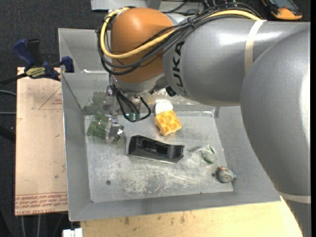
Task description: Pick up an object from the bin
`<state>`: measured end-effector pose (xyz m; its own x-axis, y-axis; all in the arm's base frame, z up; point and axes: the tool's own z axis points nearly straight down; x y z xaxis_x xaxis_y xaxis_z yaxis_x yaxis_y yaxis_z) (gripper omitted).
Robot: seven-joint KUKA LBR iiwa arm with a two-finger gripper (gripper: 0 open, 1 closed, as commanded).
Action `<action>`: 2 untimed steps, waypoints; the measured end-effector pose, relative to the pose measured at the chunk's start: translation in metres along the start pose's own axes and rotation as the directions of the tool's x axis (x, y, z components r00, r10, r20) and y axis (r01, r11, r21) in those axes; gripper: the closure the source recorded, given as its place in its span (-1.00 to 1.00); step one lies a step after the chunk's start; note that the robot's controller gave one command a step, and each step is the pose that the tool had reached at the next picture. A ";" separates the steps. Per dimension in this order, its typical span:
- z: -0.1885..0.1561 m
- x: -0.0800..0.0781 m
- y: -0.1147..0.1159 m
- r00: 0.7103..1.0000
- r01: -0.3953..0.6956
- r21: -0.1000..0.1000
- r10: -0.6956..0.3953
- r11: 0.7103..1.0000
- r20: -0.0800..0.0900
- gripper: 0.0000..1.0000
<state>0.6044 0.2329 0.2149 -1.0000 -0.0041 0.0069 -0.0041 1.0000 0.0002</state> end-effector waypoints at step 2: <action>0.062 -0.010 -0.020 0.994 -0.107 -0.003 0.107 0.994 0.010 -1.00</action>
Offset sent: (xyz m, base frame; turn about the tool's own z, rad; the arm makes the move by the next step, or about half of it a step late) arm 0.0167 -0.0446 -0.1449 0.2338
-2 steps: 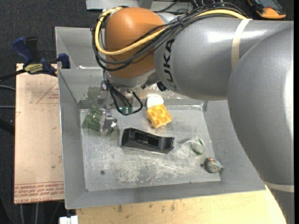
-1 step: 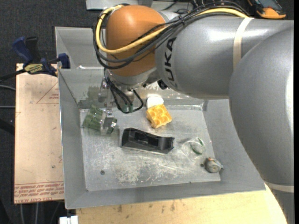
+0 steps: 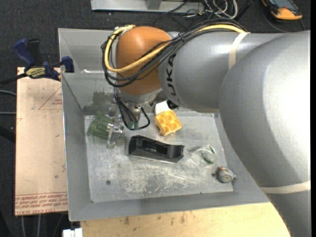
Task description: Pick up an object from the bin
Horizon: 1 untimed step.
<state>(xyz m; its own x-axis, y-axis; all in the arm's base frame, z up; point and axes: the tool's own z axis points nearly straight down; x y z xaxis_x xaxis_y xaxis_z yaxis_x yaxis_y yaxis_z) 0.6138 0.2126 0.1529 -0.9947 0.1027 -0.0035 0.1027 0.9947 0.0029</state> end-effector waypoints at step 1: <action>-0.001 -0.020 -0.034 0.993 0.121 0.002 -0.121 0.993 -0.004 -1.00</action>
Offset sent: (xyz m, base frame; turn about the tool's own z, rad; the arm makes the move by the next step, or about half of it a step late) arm 0.0070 0.0029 -0.0529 0.4103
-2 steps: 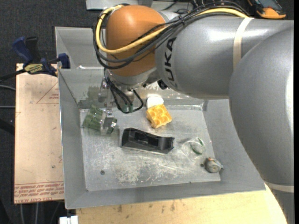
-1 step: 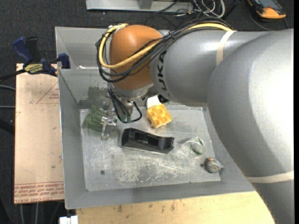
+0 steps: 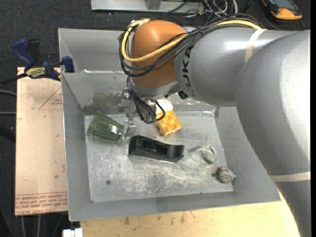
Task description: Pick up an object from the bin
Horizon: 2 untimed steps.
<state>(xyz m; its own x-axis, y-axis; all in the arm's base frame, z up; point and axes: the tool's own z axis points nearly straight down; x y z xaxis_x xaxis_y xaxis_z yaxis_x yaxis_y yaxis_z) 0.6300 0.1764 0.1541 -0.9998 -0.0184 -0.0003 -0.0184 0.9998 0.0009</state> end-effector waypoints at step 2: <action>0.080 0.002 0.018 0.868 -0.497 -0.003 0.497 0.868 0.003 -1.00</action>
Offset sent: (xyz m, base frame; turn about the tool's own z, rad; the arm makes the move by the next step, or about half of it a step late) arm -0.0034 0.0165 -0.0841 0.5251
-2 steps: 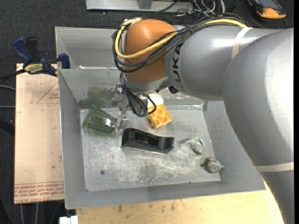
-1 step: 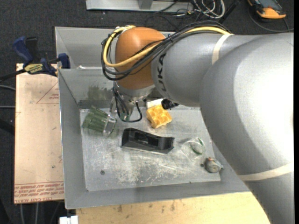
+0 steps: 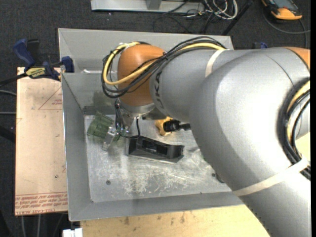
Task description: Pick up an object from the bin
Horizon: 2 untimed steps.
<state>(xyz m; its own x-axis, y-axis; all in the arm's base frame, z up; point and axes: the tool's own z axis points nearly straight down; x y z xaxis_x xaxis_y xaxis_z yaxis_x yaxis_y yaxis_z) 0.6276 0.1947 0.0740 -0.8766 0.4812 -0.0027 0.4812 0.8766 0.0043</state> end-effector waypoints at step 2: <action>-0.010 -0.001 0.001 1.000 -0.003 -0.002 0.003 1.000 0.002 1.00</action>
Offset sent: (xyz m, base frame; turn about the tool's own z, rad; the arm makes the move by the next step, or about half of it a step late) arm 0.0000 0.0000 0.0000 0.0000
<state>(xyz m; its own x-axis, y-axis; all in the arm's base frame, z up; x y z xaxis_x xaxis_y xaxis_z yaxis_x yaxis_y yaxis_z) 0.6287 0.1947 0.0836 -0.8750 0.4841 -0.0047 0.4840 0.8750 0.0062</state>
